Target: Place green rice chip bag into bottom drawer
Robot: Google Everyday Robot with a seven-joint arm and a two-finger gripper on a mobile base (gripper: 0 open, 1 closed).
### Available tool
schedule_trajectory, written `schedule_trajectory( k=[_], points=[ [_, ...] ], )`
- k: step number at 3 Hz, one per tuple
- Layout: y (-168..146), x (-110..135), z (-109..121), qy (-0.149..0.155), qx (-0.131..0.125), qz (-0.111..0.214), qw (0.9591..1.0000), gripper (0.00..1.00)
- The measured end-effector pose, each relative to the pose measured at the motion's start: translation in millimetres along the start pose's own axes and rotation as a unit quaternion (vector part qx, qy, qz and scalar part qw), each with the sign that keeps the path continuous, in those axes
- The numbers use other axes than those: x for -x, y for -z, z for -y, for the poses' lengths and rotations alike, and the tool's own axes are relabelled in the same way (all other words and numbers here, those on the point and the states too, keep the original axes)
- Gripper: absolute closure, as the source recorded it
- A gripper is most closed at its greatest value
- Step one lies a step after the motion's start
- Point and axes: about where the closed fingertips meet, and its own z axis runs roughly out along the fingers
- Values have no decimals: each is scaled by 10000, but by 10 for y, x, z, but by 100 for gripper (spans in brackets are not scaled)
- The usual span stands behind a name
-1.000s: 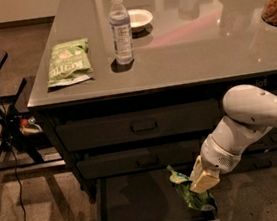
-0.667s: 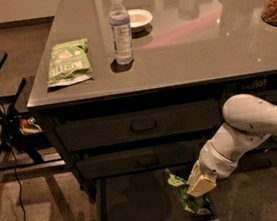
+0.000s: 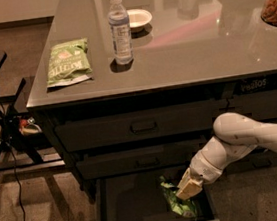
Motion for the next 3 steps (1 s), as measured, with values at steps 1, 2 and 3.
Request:
schedule_trajectory(
  k=[1, 2, 3],
  points=[
    [-458, 13, 207, -169, 337, 222, 9990, 100],
    [-467, 12, 207, -170, 345, 226, 9990, 100],
    [-735, -71, 347, -301, 511, 521, 9969, 100]
  ],
)
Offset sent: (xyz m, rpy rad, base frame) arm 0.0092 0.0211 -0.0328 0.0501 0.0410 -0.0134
